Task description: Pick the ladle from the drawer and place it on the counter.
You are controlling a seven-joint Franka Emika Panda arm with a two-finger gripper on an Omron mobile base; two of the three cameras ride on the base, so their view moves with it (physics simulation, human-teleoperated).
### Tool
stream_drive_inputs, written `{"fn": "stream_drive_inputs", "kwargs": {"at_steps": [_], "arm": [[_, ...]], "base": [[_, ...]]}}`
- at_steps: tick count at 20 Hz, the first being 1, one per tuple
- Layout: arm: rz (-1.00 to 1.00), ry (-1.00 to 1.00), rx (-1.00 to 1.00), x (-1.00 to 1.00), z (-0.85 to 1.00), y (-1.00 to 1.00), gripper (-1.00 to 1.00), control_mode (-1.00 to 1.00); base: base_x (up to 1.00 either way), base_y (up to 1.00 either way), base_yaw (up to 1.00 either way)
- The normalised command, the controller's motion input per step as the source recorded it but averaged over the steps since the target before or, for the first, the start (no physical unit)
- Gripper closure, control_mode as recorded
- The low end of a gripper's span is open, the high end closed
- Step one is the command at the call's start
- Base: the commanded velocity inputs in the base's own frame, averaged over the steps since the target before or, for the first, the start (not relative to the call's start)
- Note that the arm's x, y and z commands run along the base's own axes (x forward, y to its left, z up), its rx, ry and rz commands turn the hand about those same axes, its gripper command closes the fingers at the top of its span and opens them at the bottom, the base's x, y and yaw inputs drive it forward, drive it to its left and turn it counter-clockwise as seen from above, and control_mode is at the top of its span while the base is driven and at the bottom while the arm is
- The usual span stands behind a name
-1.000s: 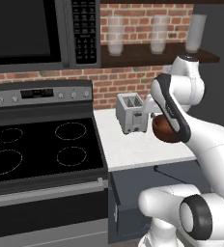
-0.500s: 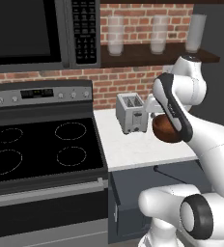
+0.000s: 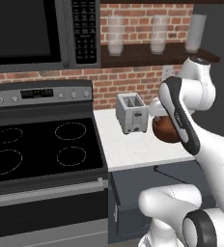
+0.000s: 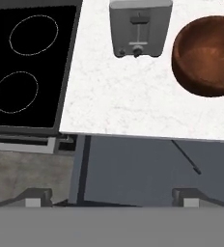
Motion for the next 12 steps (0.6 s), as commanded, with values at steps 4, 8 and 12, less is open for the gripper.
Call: {"fn": "stream_drive_inputs", "kwargs": {"at_steps": [4,8,12], "arm": [[0.08,-0.22,0.0,-0.6,0.0,0.0,-1.0,-1.0],[0.06,-0.09,-0.01,-0.33,0.0,0.0,-1.0,-1.0],[0.0,0.0,0.0,0.0,0.0,0.03,-1.0,-1.0]], "base": [[0.0,0.0,0.0],[0.0,0.0,0.0],[0.0,0.0,0.0]]}}
